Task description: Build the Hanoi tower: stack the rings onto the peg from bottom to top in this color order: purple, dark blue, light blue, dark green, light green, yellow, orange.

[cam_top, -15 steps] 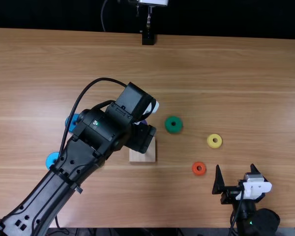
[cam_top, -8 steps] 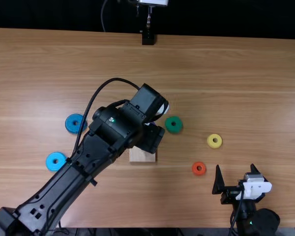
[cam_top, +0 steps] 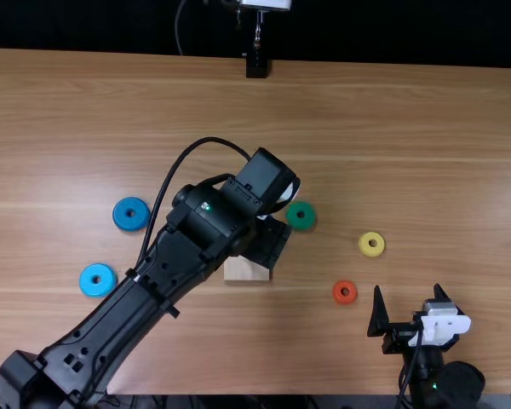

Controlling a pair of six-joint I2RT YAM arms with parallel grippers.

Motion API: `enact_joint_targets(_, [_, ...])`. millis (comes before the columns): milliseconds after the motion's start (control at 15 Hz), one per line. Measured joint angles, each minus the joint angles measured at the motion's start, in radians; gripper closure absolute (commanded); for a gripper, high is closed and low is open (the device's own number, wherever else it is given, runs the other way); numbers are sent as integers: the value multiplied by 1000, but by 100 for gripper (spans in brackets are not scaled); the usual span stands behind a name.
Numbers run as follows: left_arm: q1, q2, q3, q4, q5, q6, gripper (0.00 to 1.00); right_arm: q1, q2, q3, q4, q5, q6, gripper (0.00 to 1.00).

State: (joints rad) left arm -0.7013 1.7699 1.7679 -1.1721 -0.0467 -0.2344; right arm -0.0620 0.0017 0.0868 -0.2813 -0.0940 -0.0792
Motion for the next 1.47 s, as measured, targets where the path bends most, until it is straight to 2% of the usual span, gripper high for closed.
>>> enact_joint_targets(267, [-6,19,0,1,-2,-2,100,0,0,0,-1,0,0,0])
enact_joint_targets(333, [-6,19,0,2,-2,-2,66,0,0,0,0,0,0,0])
enact_joint_targets(400, [-6,19,0,0,-2,-2,12,0,0,0,0,0,0,0])
enact_joint_targets(467, [-6,19,0,-1,-2,-3,0,0,0,0,0,0,0,0])
enact_joint_targets(733, [-5,19,0,-9,-2,-2,0,0,0,0,0,1,0,0])
enact_joint_targets(1067, [47,19,14,4,-3,-1,0,0,0,0,0,0,0,0])
enact_joint_targets(1267, [119,10,111,26,-1,0,0,0,0,0,0,1,0,0])
enact_joint_targets(1467, [254,-37,104,257,-2,-1,0,0,0,0,0,0,0,0])
